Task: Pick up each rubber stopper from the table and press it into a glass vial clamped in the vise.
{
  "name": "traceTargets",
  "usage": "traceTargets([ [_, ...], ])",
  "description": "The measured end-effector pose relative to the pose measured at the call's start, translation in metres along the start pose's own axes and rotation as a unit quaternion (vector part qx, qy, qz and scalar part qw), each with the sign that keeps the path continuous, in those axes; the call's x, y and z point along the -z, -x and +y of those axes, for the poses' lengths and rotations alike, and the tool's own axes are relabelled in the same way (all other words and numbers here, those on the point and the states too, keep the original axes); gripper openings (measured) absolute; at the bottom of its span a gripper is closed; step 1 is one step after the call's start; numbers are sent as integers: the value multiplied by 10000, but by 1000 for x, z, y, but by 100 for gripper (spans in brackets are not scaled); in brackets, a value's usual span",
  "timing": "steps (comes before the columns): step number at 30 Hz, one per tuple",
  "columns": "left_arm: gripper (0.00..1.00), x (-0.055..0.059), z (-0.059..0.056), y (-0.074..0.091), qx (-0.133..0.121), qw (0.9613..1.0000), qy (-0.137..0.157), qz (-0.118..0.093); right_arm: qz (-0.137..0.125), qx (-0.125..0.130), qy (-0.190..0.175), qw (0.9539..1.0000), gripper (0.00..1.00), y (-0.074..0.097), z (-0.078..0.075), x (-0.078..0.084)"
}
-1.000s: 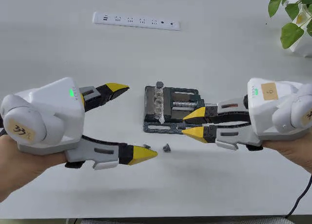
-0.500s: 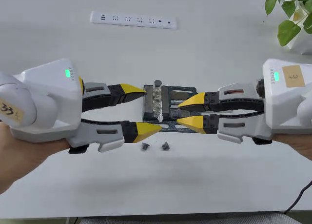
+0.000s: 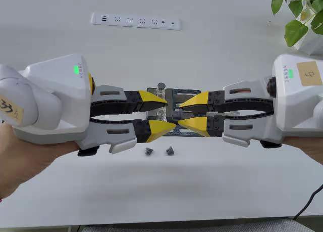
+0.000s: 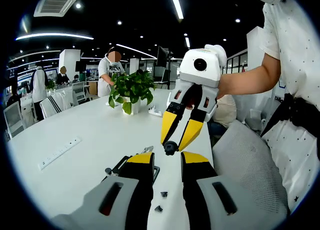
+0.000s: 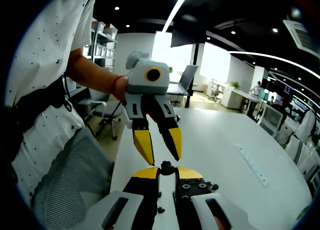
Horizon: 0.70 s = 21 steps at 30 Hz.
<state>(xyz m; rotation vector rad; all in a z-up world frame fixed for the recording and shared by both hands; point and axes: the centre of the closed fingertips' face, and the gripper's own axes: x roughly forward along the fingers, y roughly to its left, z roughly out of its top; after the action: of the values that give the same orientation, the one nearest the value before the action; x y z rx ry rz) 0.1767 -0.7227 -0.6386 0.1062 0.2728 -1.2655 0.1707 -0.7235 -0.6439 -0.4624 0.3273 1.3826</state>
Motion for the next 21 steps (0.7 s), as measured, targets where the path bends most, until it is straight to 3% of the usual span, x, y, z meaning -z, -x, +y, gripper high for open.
traceTargets([
  [21, 6, -12, -3, 2, 130, 9996, 159, -200, -78, -3, 90, 9999, 7, 1, 1, -9],
])
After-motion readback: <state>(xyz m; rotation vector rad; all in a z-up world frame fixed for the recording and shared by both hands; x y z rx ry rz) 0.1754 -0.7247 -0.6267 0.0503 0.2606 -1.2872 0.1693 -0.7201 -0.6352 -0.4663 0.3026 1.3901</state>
